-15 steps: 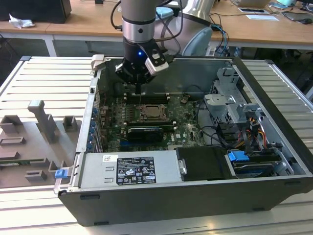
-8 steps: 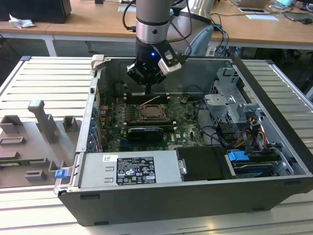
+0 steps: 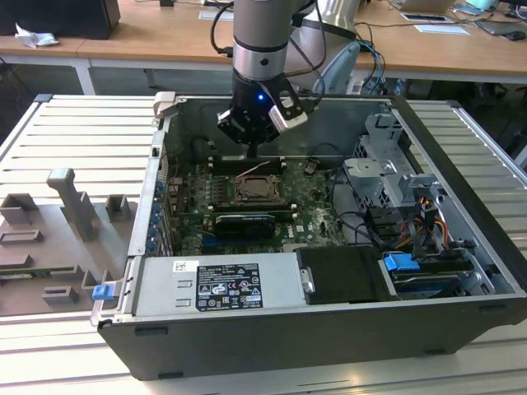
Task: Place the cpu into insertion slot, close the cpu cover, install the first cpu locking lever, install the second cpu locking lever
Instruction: 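Install the first cpu locking lever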
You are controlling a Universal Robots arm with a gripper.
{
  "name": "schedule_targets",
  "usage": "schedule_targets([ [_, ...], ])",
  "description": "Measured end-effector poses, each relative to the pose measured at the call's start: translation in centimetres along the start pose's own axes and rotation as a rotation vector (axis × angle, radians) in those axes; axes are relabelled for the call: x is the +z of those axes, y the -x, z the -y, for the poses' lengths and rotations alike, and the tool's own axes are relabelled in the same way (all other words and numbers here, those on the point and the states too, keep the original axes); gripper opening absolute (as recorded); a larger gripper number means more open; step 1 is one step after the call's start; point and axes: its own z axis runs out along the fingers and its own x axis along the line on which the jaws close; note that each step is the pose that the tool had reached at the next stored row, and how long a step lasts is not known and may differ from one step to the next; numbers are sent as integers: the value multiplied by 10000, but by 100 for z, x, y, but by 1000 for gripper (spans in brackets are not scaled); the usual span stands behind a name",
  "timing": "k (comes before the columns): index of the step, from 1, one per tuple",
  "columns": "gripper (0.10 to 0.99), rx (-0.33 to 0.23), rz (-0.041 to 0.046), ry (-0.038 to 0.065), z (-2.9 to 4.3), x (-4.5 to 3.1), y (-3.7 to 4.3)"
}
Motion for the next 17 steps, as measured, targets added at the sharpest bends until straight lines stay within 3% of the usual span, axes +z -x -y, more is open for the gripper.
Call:
schedule_targets([
  [2,106,-10,-2,3,9,83,10],
  [4,106,-73,-8,9,12,120,27],
  [17,106,-104,-10,14,-29,221,157],
])
